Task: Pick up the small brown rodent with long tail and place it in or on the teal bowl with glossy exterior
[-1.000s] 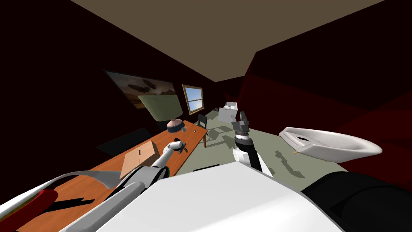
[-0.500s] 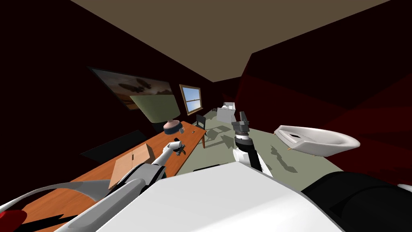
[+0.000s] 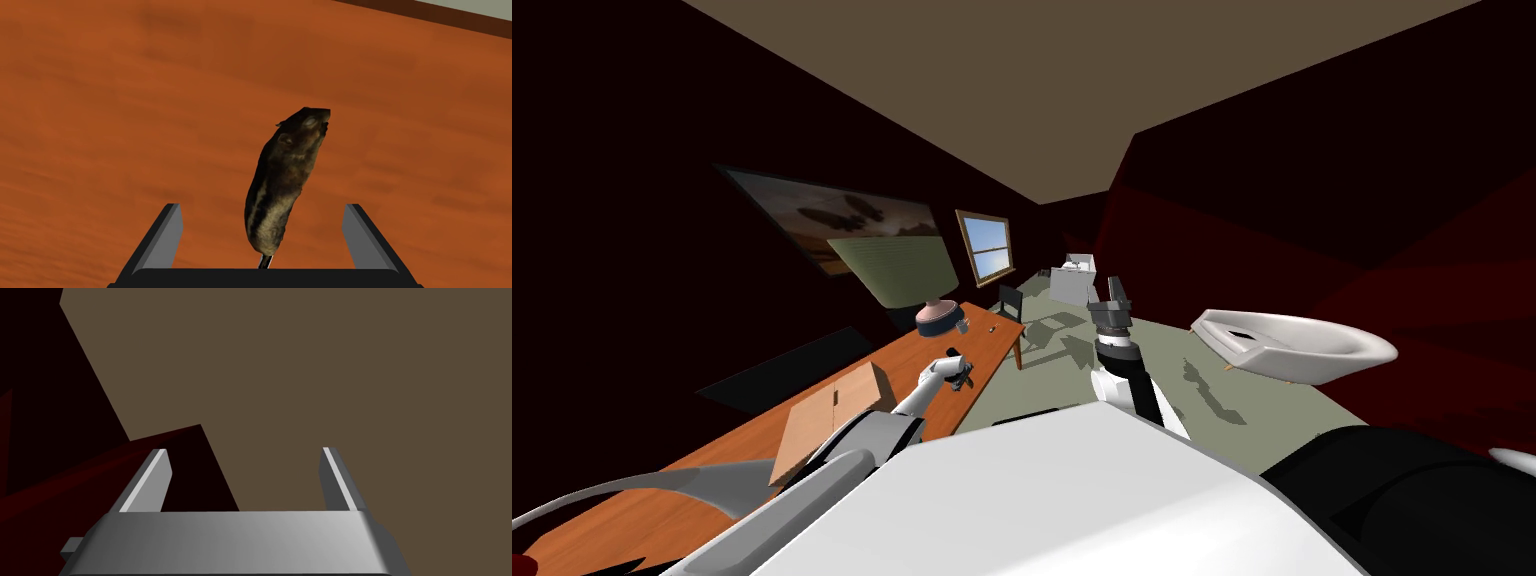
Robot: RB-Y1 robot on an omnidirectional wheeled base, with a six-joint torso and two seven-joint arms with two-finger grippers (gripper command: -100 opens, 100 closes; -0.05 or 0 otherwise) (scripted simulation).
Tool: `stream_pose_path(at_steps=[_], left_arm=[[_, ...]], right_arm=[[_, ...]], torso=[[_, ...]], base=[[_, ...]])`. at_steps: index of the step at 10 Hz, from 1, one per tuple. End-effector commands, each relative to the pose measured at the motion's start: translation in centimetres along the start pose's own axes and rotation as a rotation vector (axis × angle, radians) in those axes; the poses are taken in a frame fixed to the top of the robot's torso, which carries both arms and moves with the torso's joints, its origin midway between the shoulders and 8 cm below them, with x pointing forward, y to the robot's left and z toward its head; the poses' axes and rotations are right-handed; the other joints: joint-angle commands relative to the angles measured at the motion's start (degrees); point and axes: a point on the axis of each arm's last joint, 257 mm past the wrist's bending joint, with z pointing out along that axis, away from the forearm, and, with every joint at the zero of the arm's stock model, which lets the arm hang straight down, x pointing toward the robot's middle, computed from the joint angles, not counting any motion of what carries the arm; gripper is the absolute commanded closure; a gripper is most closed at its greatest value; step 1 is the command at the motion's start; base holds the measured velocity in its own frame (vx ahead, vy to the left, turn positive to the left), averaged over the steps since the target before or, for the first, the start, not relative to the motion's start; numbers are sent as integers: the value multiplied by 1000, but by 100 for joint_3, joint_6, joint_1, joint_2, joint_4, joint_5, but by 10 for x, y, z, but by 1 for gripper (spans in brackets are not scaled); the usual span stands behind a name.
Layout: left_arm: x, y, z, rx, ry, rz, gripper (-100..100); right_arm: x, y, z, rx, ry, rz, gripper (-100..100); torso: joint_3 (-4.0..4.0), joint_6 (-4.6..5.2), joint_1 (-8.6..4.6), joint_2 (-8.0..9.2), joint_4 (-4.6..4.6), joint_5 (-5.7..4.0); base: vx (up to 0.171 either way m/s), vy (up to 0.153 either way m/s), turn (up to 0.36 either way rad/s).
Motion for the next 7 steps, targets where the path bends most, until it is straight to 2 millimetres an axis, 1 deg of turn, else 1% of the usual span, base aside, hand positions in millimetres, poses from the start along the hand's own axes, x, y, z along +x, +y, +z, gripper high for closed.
stream_pose_path(at_steps=[1, 2, 6, 7], left_arm=[[0, 0, 0, 0, 0, 0, -100], [1, 0, 1, 2, -1, -2, 100], [0, 0, 0, 1, -1, -1, 100], [0, 0, 0, 1, -1, -1, 0]], right_arm=[[0, 0, 0, 0, 0, 0, 0], [0, 0, 0, 0, 0, 0, 0], [0, 0, 0, 0, 0, 0, 0], [0, 0, 0, 0, 0, 0, 0]], torso=[[0, 0, 0, 0, 0, 0], [3, 0, -7, 6, 2, -2], [9, -1, -15, 16, 4, -3], [9, 0, -15, 16, 4, -3]], base=[[28, 21, -10], [0, 0, 0], [0, 0, 0], [0, 0, 0]])
